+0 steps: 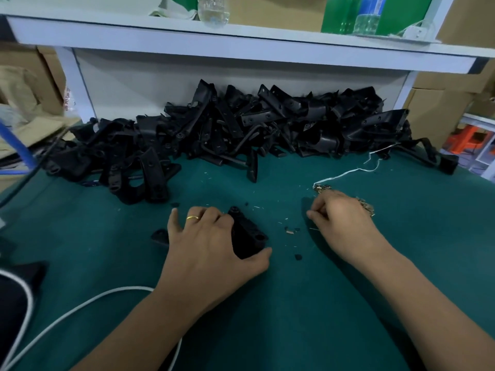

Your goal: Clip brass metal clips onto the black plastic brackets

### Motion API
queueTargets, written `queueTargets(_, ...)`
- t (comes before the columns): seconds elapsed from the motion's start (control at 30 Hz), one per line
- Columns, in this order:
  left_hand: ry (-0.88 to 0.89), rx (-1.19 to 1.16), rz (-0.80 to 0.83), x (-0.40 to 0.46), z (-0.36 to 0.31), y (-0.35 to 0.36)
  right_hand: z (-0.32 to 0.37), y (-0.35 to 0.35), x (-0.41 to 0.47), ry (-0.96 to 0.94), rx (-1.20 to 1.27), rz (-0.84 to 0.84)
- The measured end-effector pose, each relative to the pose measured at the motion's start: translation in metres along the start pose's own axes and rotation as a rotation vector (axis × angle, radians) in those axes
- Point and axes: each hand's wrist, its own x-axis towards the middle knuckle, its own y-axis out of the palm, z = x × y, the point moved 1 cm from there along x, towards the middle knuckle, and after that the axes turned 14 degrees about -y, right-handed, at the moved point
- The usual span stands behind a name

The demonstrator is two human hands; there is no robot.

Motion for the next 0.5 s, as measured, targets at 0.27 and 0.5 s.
queueTargets(0.27,0.137,-0.145,0.033,0.004,0.004,0.003,0.032,0.006,-0.001,0.015,0.893,-0.100)
queueTargets(0.5,0.193,-0.146,-0.062,0.005,0.004,-0.005,0.056,0.008,-0.007,0.078,1.525,-0.117)
